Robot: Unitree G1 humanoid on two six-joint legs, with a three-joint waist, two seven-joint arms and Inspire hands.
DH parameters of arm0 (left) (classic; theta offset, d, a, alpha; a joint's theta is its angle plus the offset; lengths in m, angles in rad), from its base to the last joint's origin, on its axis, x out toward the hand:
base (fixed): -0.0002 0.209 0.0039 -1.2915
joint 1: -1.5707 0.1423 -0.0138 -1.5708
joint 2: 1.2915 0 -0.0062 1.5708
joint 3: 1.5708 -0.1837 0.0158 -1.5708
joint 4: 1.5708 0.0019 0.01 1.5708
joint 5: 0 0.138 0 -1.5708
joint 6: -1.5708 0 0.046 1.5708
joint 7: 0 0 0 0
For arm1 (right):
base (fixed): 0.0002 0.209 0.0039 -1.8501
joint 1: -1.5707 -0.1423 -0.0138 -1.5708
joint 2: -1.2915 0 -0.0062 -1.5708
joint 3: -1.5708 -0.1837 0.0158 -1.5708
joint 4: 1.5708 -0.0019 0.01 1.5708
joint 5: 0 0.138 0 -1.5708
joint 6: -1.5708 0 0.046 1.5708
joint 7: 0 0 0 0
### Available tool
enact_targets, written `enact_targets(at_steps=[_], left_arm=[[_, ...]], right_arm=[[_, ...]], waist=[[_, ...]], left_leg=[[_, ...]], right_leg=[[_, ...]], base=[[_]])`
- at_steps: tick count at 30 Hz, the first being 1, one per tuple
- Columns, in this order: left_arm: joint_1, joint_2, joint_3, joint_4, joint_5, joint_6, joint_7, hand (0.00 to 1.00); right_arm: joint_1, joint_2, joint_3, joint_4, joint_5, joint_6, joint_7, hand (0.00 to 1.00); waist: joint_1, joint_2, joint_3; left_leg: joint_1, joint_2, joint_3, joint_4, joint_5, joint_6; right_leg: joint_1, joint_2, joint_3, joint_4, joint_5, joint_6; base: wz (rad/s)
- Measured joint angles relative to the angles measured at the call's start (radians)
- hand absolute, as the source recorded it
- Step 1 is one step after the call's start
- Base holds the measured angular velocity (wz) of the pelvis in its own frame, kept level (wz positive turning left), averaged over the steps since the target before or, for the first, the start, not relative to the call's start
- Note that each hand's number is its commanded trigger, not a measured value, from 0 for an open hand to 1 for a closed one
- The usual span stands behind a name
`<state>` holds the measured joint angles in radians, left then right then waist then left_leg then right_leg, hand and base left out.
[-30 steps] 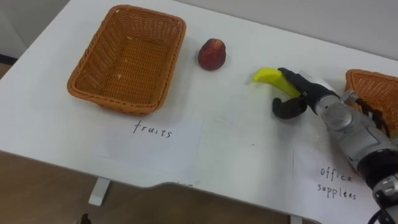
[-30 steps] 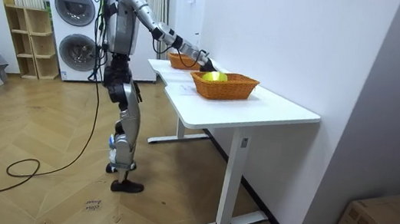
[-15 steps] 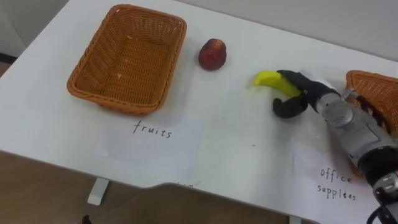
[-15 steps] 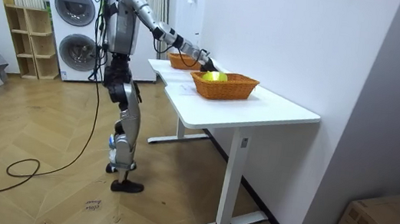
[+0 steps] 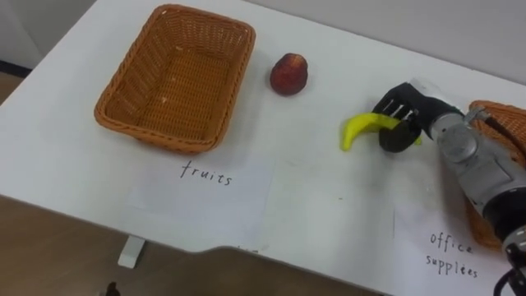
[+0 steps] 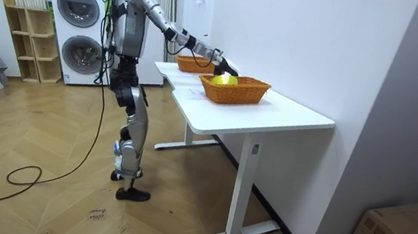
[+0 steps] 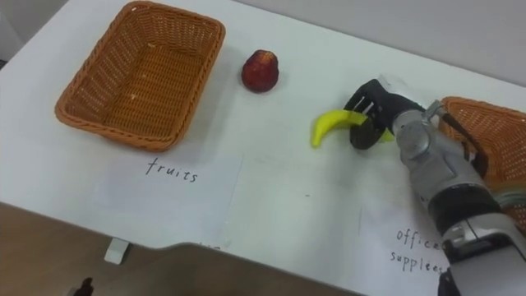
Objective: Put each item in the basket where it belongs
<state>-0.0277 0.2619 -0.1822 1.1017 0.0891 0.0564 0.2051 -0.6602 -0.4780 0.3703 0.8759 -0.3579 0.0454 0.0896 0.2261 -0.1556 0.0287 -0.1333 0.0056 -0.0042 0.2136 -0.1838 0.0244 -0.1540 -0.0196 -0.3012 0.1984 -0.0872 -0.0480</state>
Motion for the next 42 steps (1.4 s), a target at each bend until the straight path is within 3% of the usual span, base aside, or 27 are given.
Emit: enact_targets(at_steps=[16, 19, 29, 35, 42], left_arm=[[0.013, 0.0, 0.017, -0.004, 0.001, -0.001, 0.008, 0.0], [0.027, 0.0, 0.023, -0.004, 0.003, -0.019, 0.008, 0.0], [0.076, -0.01, 0.074, -0.03, 0.013, -0.022, -0.002, 0.0], [0.119, -0.021, 0.123, -0.067, 0.014, -0.021, 0.005, 0.0], [0.148, -0.056, 0.135, -0.096, 0.014, -0.021, 0.011, 0.0]], right_arm=[[0.036, -0.003, -0.009, -0.088, 0.049, 0.015, 0.032, 1.0], [0.069, -0.002, -0.009, -0.159, 0.033, 0.014, 0.037, 1.0], [0.133, -0.001, -0.011, -0.416, 0.004, -0.005, 0.073, 1.0], [0.142, 0.001, -0.089, -0.562, -0.012, -0.002, 0.073, 1.0], [0.142, 0.003, -0.13, -0.619, -0.007, -0.001, 0.076, 1.0]], waist=[[-0.003, -0.012, -0.0061], [-0.004, -0.008, -0.0035], [-0.026, -0.001, -0.0044], [-0.057, 0.003, -0.0058], [-0.057, 0.02, -0.0162]], left_leg=[[0.01, -0.001, 0.009, -0.009, 0.0, -0.001], [0.026, 0.001, 0.015, -0.015, 0.0, -0.001], [0.055, 0.003, 0.008, -0.018, 0.001, -0.001], [0.073, 0.0, 0.002, -0.02, 0.001, -0.001], [0.14, 0.002, 0.002, -0.049, 0.002, 0.002]], right_leg=[[0.014, 0.003, 0.004, -0.014, 0.0, 0.0], [0.027, 0.005, 0.001, -0.016, 0.0, 0.0], [0.058, 0.001, -0.001, -0.03, -0.001, 0.001], [0.077, 0.002, 0.003, -0.031, -0.003, 0.005], [0.134, 0.002, 0.012, -0.031, -0.006, 0.01]], base=[[-0.01], [0.0], [0.02], [0.02], [-0.01]])
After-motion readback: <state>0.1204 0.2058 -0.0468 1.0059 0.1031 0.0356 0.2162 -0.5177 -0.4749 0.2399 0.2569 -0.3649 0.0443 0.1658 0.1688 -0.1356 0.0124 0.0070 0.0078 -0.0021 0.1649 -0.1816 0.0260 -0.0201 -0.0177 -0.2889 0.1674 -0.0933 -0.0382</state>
